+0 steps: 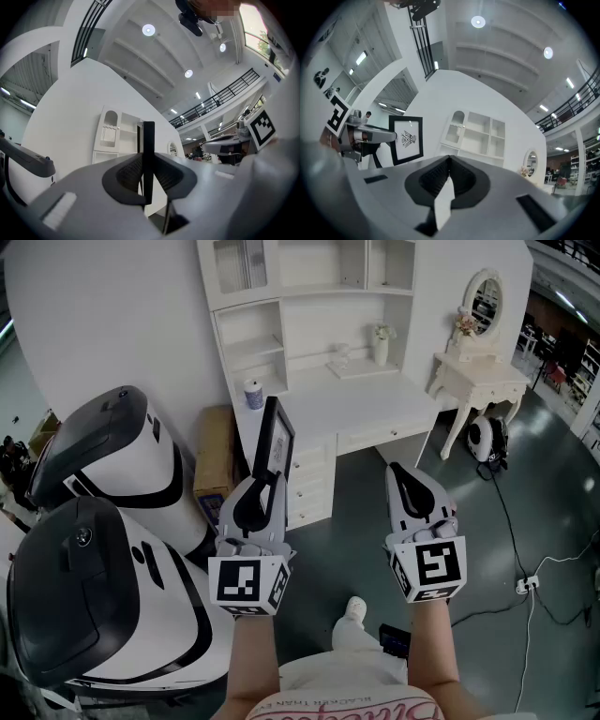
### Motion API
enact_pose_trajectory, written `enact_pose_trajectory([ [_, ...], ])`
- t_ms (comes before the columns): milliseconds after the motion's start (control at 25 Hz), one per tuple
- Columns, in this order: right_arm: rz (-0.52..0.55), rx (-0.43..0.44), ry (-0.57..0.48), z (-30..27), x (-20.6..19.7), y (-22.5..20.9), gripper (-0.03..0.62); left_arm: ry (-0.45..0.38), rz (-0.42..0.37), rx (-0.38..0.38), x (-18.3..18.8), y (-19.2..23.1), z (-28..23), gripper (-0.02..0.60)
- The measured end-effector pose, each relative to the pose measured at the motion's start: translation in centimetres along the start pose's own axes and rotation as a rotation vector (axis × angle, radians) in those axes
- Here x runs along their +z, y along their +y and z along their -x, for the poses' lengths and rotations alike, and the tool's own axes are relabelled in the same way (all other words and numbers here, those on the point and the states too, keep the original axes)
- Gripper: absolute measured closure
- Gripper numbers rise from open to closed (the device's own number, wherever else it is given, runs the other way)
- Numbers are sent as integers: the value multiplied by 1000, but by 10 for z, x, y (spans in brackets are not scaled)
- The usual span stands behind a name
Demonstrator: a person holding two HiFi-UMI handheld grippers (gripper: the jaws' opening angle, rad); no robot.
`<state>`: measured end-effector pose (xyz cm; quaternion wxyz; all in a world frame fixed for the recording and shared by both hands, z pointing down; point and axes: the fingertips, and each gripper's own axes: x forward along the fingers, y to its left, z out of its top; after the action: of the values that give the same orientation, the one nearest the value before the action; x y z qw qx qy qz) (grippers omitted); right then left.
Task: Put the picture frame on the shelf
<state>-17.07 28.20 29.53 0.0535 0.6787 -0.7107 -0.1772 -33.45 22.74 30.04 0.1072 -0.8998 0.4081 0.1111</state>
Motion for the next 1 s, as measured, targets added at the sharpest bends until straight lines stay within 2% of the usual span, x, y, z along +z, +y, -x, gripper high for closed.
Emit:
enact_pose_trajectory([
  [320,-26,-11,-23,-52,-16,-33,585,16,-33,0,-18,8,-54,506],
  [560,46,36,-68,-97,-17,-62,585,7,-26,41,-24,27,-113,507],
  [1000,-21,62,-82,-163,-60,-163,585,4,-30,54,-48,3,-229,506],
])
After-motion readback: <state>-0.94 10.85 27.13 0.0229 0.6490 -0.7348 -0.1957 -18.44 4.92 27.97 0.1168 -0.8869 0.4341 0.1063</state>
